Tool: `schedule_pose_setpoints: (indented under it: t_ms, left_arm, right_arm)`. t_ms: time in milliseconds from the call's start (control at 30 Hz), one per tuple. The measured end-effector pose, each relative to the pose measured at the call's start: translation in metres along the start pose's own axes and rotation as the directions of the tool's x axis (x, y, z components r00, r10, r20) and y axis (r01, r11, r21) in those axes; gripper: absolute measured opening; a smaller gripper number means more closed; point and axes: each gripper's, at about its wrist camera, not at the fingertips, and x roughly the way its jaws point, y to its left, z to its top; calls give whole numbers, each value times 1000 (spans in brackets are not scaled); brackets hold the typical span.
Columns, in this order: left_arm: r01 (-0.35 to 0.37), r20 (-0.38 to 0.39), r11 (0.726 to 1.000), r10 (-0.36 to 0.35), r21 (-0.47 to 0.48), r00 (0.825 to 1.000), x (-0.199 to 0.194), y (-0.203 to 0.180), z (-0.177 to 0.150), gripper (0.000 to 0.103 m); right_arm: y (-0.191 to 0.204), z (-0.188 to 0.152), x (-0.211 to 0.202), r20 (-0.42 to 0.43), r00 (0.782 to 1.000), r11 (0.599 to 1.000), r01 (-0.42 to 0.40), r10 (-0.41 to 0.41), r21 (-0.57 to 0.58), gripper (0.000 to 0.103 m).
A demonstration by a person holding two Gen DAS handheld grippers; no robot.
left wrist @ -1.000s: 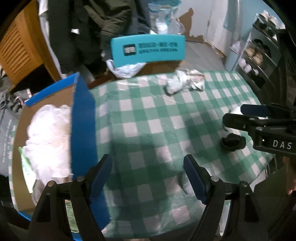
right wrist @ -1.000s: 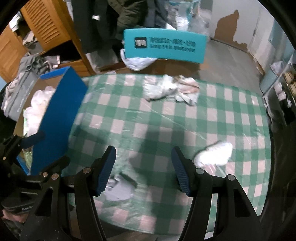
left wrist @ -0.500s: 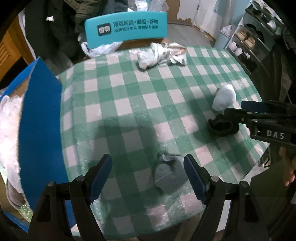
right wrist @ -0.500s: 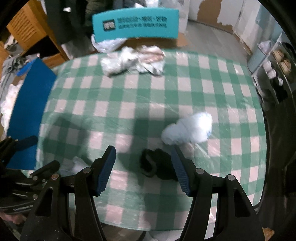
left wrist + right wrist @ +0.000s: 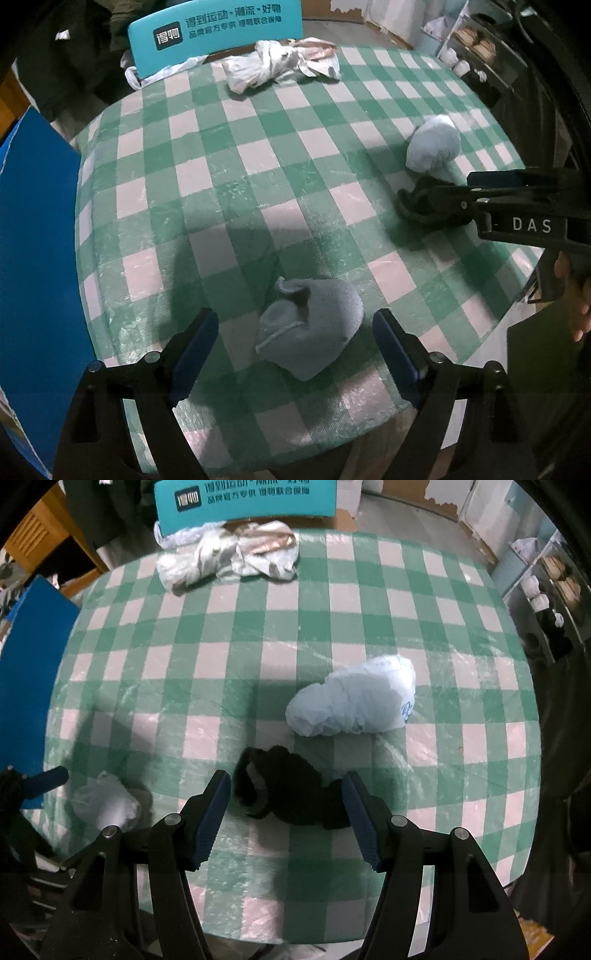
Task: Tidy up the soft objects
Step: 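Grasp the grey sock with the left tool while the right tool grasps the black glove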
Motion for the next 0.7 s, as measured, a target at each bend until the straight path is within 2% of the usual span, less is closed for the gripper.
schedule_pose_setpoints:
  t_ms: [333, 500, 600, 700]
  left_arm:
    - [-25, -54, 1000, 26, 14, 998, 32, 2, 3, 87]
    - [-29, -27, 999, 30, 35, 999, 33, 1, 1, 86]
    - [-47, -11, 997, 48, 64, 999, 32, -2, -1, 79]
    - [-43, -2, 996, 43, 74, 999, 31, -7, 0, 66]
  right_arm:
    - [8, 4, 22, -25, 998, 997, 50, -52, -57, 63]
    - [11, 8, 36, -44, 997, 996, 65, -68, -67, 63]
    - [12, 8, 42, -49, 996, 995, 71, -75, -71, 63]
    - [12, 6, 43, -50, 997, 997, 64, -66, -50, 63]
